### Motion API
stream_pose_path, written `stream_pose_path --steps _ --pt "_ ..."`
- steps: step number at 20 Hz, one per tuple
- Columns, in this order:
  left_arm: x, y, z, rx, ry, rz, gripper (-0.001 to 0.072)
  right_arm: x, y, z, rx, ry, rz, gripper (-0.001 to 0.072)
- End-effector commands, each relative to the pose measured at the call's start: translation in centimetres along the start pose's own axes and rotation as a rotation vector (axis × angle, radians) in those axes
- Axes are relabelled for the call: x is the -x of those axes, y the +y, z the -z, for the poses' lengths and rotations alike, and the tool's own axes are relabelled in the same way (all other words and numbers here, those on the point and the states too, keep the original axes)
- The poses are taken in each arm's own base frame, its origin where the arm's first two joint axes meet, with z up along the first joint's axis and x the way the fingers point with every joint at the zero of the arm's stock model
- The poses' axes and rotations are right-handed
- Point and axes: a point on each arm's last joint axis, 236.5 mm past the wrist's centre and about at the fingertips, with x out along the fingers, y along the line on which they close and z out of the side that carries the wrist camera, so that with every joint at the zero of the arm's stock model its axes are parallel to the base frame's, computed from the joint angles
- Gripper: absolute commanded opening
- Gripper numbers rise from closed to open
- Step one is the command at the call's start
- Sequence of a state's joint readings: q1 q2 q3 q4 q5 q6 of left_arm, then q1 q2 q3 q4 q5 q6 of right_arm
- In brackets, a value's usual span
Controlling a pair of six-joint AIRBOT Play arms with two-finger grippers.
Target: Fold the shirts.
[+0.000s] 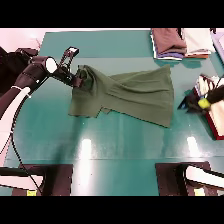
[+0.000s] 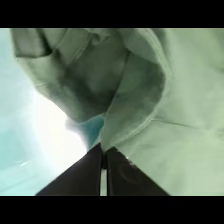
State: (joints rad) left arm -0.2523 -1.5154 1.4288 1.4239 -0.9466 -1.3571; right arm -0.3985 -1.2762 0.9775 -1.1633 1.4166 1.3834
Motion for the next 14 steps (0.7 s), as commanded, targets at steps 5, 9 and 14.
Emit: stream_pose_path --steps 5,9,14 --pt "0.3 -2.2 -1.3 0.077 -0.047 0.093 0.0026 -8.3 1.8 4.4 -0.116 0.006 -0.201 0.0502" --pt "0.3 -2.2 -1.3 0.092 -0.045 0.096 0.0026 -8.7 3.2 3.1 -0.034 -0.037 -0.167 0.0284" --pt "4.8 -2.5 -3.6 0.141 -0.139 0.094 0.0025 -3.9 8.1 0.2 0.166 -0.115 -0.189 0.0028"
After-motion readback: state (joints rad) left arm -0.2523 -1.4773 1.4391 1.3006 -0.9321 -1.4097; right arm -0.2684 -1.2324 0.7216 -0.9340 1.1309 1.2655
